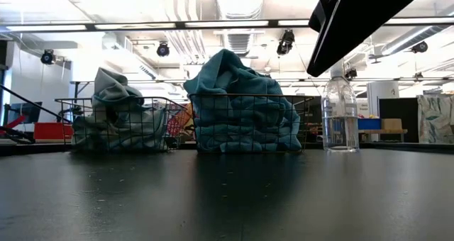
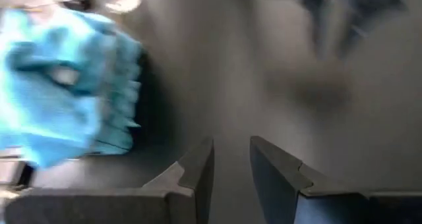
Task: Sort microfiber towel by color & place in baskets
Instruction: Return to Home Position
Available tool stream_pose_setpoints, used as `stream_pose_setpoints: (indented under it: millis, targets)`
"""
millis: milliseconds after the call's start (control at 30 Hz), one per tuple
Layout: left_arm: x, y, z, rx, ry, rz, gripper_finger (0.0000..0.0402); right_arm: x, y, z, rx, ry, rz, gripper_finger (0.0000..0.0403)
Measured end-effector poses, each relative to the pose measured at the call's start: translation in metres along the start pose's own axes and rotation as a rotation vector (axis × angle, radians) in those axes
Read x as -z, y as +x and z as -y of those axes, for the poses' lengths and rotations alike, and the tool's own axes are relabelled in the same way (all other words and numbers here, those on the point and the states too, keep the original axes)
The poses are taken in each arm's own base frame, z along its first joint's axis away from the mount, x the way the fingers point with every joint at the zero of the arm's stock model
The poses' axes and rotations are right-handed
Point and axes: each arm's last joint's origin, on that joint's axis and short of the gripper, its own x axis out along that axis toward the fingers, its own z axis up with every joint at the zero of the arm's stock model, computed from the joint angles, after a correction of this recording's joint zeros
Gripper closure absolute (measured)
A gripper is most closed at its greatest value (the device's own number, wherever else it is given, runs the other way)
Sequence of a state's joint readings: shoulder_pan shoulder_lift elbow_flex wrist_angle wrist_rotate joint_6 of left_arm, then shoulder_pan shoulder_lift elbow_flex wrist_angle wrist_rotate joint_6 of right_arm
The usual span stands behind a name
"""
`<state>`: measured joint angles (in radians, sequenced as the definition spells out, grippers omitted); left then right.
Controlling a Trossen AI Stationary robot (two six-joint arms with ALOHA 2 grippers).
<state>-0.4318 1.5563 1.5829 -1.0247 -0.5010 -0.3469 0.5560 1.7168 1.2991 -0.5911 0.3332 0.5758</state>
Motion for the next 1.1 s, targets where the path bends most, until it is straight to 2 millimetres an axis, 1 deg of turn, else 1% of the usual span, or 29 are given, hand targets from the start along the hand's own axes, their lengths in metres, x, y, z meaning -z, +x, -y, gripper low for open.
stream_pose_setpoints:
  millis: [100, 233, 367, 433, 567, 667, 733, 833, 933, 1033, 1100]
  targets:
    - [0.014, 0.003, 0.025, 0.076, 0.045, -0.045, 0.0318, 0.000, 0.000, 0.000, -0.003, 0.002, 0.005, 0.0284]
    - [0.024, 0.012, 0.048, 0.073, 0.102, -0.053, 0.0318, -0.001, 0.000, 0.000, 0.002, 0.003, 0.012, 0.0284]
    - [0.030, 0.030, 0.070, 0.065, 0.128, -0.093, 0.0318, -0.002, 0.000, -0.002, -0.007, 0.005, 0.024, 0.0284]
    - [0.031, 0.038, 0.077, 0.059, 0.132, -0.101, 0.0318, -0.001, -0.001, -0.003, -0.009, -0.015, 0.024, 0.0284]
    - [0.035, 0.044, 0.082, 0.048, 0.019, -0.100, 0.0318, 0.002, -0.002, -0.007, -0.018, -0.056, 0.027, 0.0284]
    - [0.048, 0.047, 0.090, 0.048, -0.004, -0.073, 0.0318, 0.008, 0.001, -0.010, -0.030, -0.067, 0.036, 0.0284]
    - [0.059, 0.045, 0.096, 0.077, 0.002, -0.046, 0.0318, 0.015, 0.004, -0.010, -0.039, -0.072, 0.041, 0.0284]
    - [0.072, 0.039, 0.098, 0.131, -0.013, 0.012, 0.0318, 0.024, 0.008, -0.008, -0.053, -0.067, 0.057, 0.0284]
    - [0.084, 0.029, 0.092, 0.170, -0.026, 0.059, 0.0318, 0.031, 0.004, 0.000, -0.073, -0.051, 0.092, 0.0284]
    - [0.094, 0.014, 0.081, 0.218, -0.061, 0.132, 0.0318, 0.039, -0.007, 0.011, -0.106, -0.025, 0.155, 0.0284]
    - [0.104, 0.010, 0.073, 0.243, -0.062, 0.171, 0.0318, 0.045, -0.016, 0.020, -0.141, -0.012, 0.216, 0.0284]
